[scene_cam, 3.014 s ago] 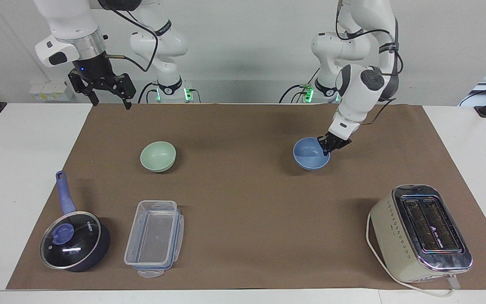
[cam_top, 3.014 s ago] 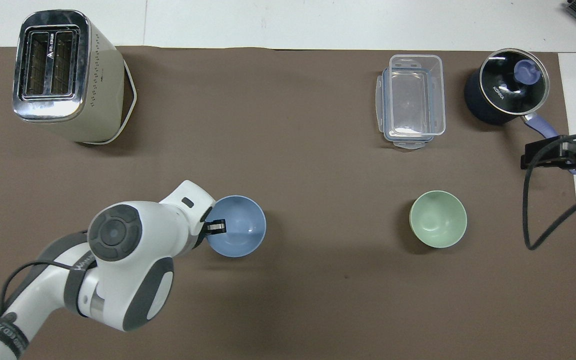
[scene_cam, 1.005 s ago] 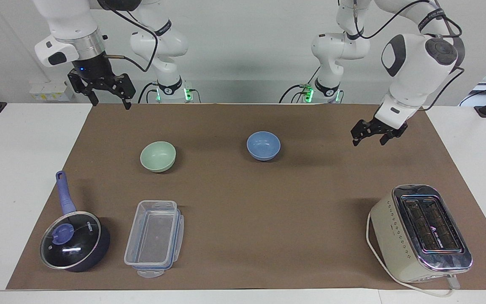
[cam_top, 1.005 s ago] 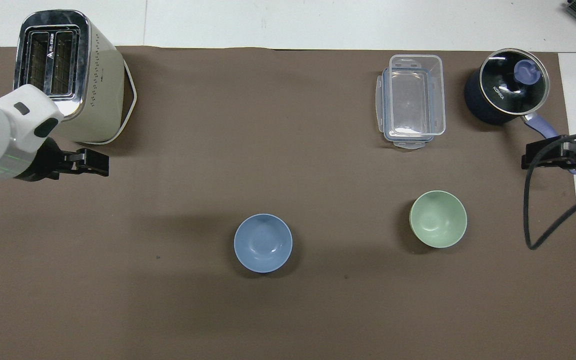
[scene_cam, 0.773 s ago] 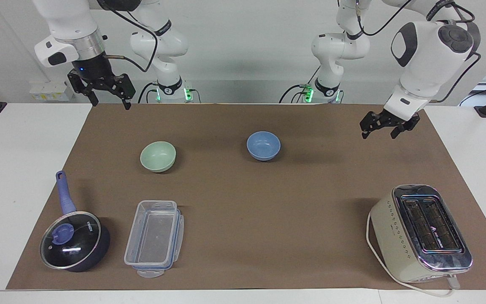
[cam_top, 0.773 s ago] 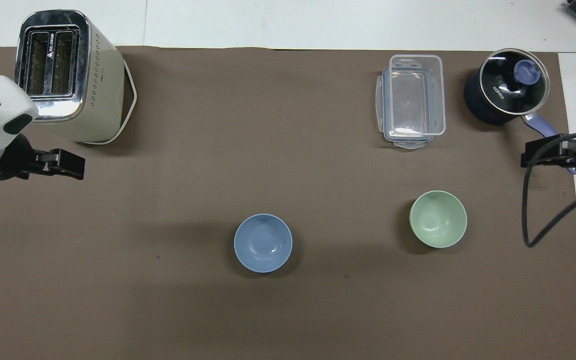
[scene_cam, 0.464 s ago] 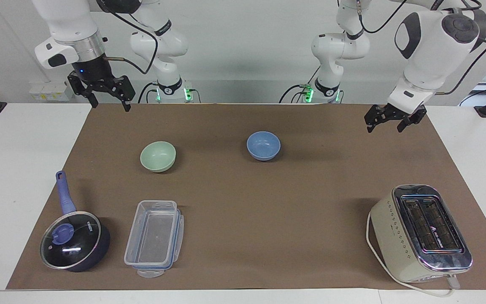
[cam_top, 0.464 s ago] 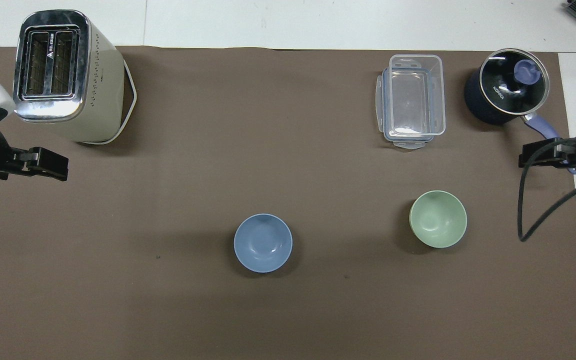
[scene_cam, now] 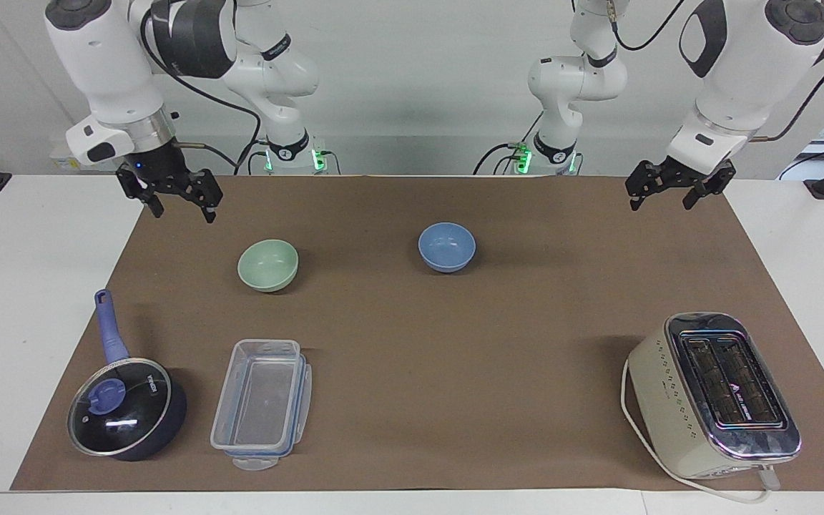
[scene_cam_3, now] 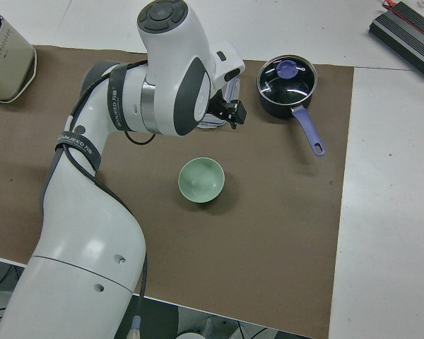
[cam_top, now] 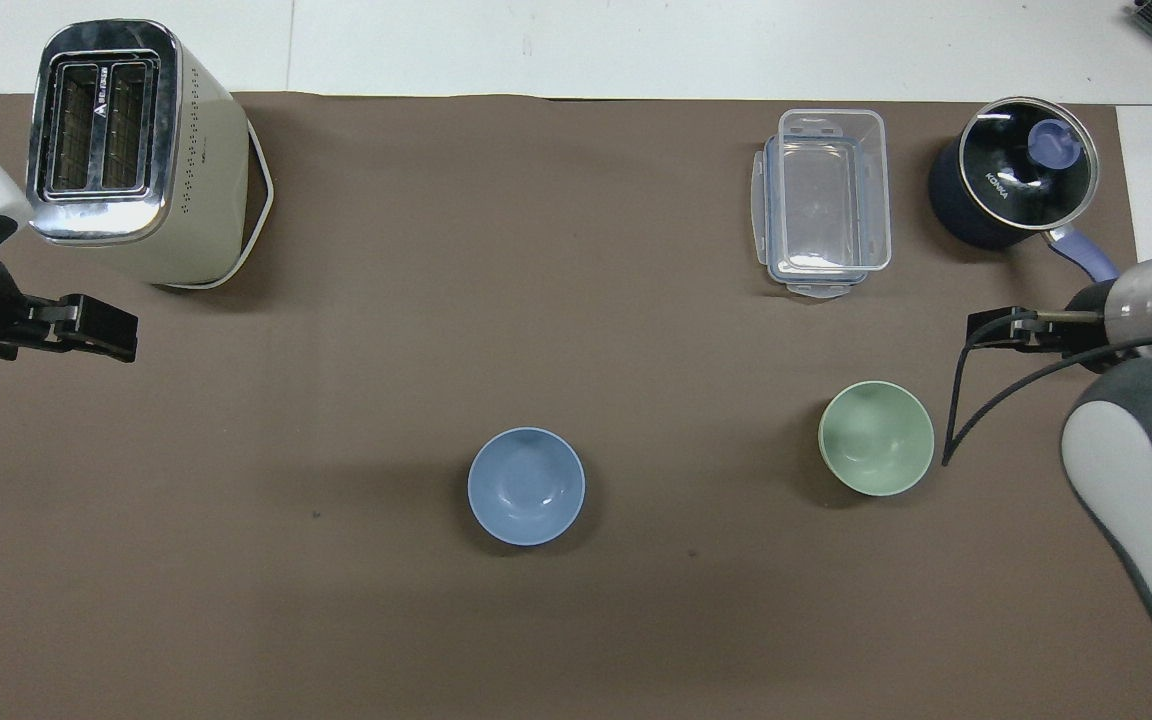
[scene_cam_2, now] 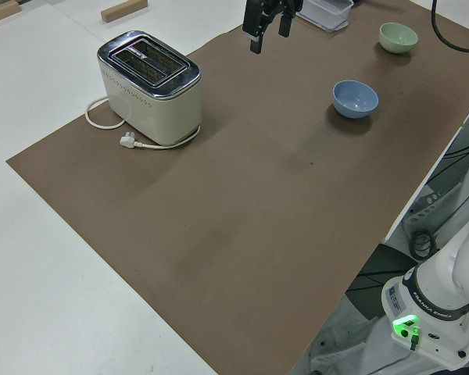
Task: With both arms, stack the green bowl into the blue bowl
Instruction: 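Reach the right gripper to the rim of the green bowl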
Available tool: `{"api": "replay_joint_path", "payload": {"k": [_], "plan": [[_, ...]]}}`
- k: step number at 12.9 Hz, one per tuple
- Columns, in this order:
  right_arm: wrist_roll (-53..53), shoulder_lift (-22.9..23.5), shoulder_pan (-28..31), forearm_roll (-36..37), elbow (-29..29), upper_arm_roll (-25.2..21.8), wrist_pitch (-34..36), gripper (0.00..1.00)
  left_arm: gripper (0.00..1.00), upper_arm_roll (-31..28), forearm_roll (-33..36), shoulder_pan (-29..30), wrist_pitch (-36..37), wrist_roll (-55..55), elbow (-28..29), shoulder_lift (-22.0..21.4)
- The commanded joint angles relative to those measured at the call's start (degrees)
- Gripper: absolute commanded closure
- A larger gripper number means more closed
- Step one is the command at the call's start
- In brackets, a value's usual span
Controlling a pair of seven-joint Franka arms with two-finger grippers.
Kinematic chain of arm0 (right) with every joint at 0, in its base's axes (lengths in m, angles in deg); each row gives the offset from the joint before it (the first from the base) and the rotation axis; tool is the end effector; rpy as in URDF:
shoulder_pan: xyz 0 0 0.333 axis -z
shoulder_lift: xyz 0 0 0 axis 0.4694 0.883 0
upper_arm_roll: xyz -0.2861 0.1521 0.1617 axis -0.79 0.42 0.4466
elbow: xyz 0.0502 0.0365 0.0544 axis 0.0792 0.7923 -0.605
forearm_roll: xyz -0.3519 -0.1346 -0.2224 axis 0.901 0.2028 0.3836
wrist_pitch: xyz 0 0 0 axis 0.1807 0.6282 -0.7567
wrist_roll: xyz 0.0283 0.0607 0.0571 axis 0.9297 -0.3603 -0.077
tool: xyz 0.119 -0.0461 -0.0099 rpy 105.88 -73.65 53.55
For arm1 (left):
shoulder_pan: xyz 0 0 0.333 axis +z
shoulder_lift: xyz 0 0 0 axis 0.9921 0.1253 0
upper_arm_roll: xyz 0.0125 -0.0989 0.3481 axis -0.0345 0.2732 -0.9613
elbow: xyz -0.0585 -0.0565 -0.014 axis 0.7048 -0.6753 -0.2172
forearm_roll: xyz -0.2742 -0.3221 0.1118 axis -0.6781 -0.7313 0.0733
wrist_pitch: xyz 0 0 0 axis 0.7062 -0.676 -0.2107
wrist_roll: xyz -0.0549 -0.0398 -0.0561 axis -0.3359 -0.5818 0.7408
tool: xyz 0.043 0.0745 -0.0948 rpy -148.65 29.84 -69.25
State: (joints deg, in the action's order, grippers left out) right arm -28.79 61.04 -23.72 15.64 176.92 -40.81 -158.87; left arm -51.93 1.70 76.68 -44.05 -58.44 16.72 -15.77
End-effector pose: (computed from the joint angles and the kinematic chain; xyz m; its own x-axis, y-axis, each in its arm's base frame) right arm 0.5943 -0.0281 0.4965 0.9898 -0.1163 0.0820 -0.1182 -0.9928 0.0195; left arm 0.5935 -0.0605 0.6241 0.9954 -0.0729 -0.0618 -0.0754 -0.9964 -0.0386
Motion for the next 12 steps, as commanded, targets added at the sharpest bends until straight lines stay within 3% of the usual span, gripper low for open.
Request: {"api": "replay_joint_path", "payload": {"k": [1, 6, 9, 12], "plan": [[-3.85, -0.38, 1.88, 0.13, 8.58, 0.29, -9.04, 0.0, 0.0, 0.39, 0.99, 0.41, 1.22, -0.19, -0.84, 0.31], [-4.12, 1.21, 1.09, -0.3, 12.01, 0.46, -10.12, 0.0, 0.0, 0.39, 0.99, 0.41, 1.13, -0.19, -0.84, 0.31], [-9.64, 1.38, 1.0, -2.06, 18.26, 0.46, -17.58, 0.0, 0.0, 0.39, 0.99, 0.41, 1.13, -0.19, -0.84, 0.31], [-12.03, 3.93, 1.0, -2.06, 18.36, 0.46, -17.95, 0.0, 0.0, 0.39, 0.99, 0.41, 1.22, -0.19, -0.84, 0.31]]}}
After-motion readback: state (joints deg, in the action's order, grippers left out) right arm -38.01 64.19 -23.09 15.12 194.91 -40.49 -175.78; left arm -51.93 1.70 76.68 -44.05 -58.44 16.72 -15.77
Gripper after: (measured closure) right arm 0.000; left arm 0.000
